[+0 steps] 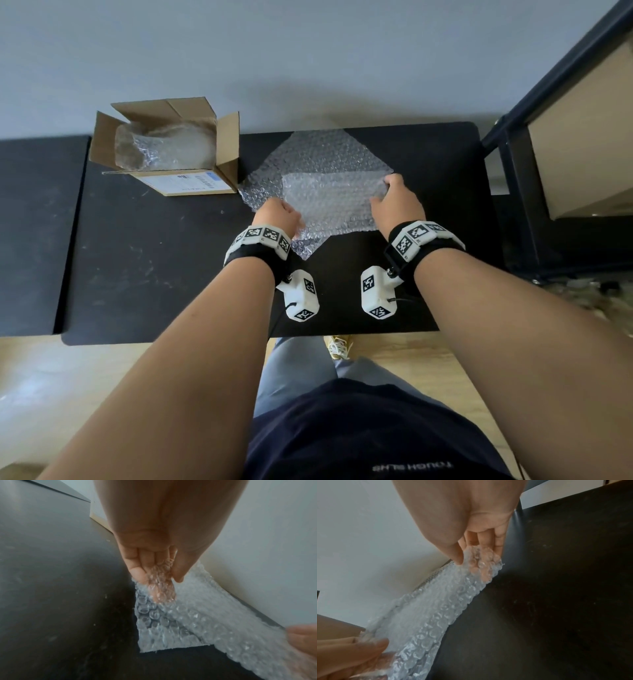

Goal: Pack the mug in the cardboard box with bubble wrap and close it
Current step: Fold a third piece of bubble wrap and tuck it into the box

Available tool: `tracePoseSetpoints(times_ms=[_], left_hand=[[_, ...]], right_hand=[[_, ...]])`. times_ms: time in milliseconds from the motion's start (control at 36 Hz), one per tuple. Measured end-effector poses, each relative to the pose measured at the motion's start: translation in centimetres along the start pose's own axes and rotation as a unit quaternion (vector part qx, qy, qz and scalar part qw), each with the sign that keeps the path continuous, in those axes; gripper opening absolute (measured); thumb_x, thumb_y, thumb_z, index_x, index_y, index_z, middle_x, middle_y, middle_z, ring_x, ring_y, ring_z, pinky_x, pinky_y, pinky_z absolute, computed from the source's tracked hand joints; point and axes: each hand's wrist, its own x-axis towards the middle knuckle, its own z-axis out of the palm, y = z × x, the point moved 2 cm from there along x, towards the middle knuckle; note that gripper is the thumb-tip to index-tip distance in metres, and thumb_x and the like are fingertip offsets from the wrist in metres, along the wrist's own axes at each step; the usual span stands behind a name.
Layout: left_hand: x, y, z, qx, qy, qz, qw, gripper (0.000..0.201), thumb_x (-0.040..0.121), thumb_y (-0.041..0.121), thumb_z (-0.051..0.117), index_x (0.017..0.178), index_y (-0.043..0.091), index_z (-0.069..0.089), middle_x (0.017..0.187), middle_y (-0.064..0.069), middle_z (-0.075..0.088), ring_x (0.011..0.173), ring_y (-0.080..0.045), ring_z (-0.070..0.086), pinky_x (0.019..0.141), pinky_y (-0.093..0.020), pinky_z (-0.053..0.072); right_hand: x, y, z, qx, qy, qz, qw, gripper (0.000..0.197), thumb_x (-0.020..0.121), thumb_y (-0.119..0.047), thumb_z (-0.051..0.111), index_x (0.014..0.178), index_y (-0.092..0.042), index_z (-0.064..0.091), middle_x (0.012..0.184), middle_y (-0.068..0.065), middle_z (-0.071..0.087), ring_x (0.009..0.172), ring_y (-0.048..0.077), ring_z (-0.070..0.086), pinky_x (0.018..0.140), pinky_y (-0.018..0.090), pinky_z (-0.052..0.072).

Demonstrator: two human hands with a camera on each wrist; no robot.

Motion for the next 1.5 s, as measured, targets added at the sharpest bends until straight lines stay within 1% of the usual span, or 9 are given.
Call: tracePoseSetpoints(times_ms=[167, 333, 444, 639, 805, 944, 1194, 1361, 1500], left_hand=[[1.3, 0.3, 0.4, 0.038, 0.009, -0.023, 0.999, 0.006, 0.096, 0.018, 0.049, 0.092, 0.013, 0.049, 0.084, -0.002, 0.058, 0.074, -0.02, 0.053, 0.06, -0.027, 0.036], [2.5, 0.9, 0.5, 0.04, -0.012, -0.041, 0.998, 0.01, 0.098, 0.02, 0.045, 0.102, 0.012, 0.048, 0.087, -0.003, 0.06, 0.083, -0.024, 0.058, 0.074, -0.033, 0.045], [3.6, 0.9, 1.1, 0.054, -0.004, -0.039, 0.998, 0.021, 0.09, 0.027, 0.05, 0.1, 0.009, 0.055, 0.098, -0.016, 0.069, 0.089, -0.034, 0.068, 0.084, -0.048, 0.056], [3.2, 2.2, 0.8, 0.179, 0.0, -0.037, 0.983, 0.044, 0.097, 0.024, 0.051, 0.134, 0.004, 0.039, 0.117, -0.016, 0.063, 0.106, -0.034, 0.062, 0.08, -0.042, 0.052], [2.7, 2.7, 0.9, 0.288, 0.117, 0.129, 0.942, 0.062, 0.083, 0.008, 0.068, 0.136, 0.014, 0.036, 0.139, -0.012, 0.037, 0.127, -0.029, 0.04, 0.09, -0.039, 0.048], [2.4, 3.4, 1.1, 0.369, 0.055, 0.262, 0.89, 0.059, 0.081, -0.006, 0.052, 0.135, 0.018, 0.047, 0.151, -0.007, 0.031, 0.14, -0.028, 0.026, 0.114, -0.041, 0.027], [2.7, 3.4, 2.0, 0.352, 0.029, 0.236, 0.905, 0.051, 0.085, -0.002, 0.048, 0.134, 0.014, 0.047, 0.143, -0.008, 0.04, 0.135, -0.027, 0.035, 0.114, -0.04, 0.028], [3.1, 4.8, 1.8, 0.307, 0.058, 0.21, 0.926, 0.053, 0.093, 0.03, 0.058, 0.138, 0.009, 0.038, 0.139, -0.009, 0.044, 0.13, -0.026, 0.043, 0.11, -0.039, 0.034], [3.2, 6.7, 1.1, 0.293, 0.048, 0.234, 0.926, 0.057, 0.093, 0.021, 0.059, 0.144, 0.014, 0.035, 0.146, -0.006, 0.042, 0.136, -0.025, 0.038, 0.113, -0.04, 0.029]], right_hand=[[2.0, -0.1, 0.8, -0.025, 0.003, -0.001, 1.0, 0.043, 0.095, -0.013, 0.046, 0.136, -0.023, 0.04, 0.105, 0.008, 0.07, 0.088, 0.029, 0.069, 0.074, 0.037, 0.055], [2.7, -0.3, 0.5, -0.075, 0.027, -0.029, 0.996, 0.044, 0.096, -0.009, 0.045, 0.136, -0.026, 0.046, 0.099, 0.008, 0.069, 0.089, 0.029, 0.065, 0.063, 0.032, 0.043], [3.2, -0.2, 0.8, -0.099, 0.022, -0.03, 0.994, 0.048, 0.095, -0.007, 0.046, 0.139, -0.027, 0.044, 0.096, 0.007, 0.069, 0.086, 0.028, 0.066, 0.061, 0.031, 0.042], [3.7, -0.2, 1.1, -0.127, 0.025, -0.03, 0.991, 0.047, 0.096, -0.011, 0.047, 0.14, -0.028, 0.042, 0.1, 0.006, 0.069, 0.09, 0.028, 0.066, 0.062, 0.033, 0.042], [3.5, -0.4, 1.2, -0.15, 0.061, -0.03, 0.986, 0.039, 0.093, -0.021, 0.058, 0.13, -0.014, 0.046, 0.124, 0.011, 0.053, 0.111, 0.029, 0.056, 0.08, 0.041, 0.047], [3.7, -0.5, 1.1, -0.148, 0.063, -0.019, 0.987, 0.035, 0.095, -0.023, 0.057, 0.126, -0.01, 0.047, 0.121, 0.012, 0.06, 0.111, 0.031, 0.059, 0.089, 0.041, 0.045], [4.0, -0.9, 0.7, -0.123, 0.024, 0.009, 0.992, 0.025, 0.093, -0.018, 0.055, 0.117, -0.013, 0.061, 0.121, 0.01, 0.06, 0.116, 0.03, 0.052, 0.097, 0.042, 0.038], [3.1, -1.7, -0.7, -0.077, 0.051, -0.049, 0.994, 0.019, 0.09, -0.006, 0.051, 0.106, -0.015, 0.056, 0.109, 0.004, 0.061, 0.106, 0.026, 0.055, 0.091, 0.039, 0.038], [2.4, -2.2, -1.6, -0.043, 0.072, -0.072, 0.994, 0.02, 0.092, -0.006, 0.05, 0.107, -0.02, 0.052, 0.102, 0.0, 0.065, 0.099, 0.024, 0.06, 0.092, 0.038, 0.038]])
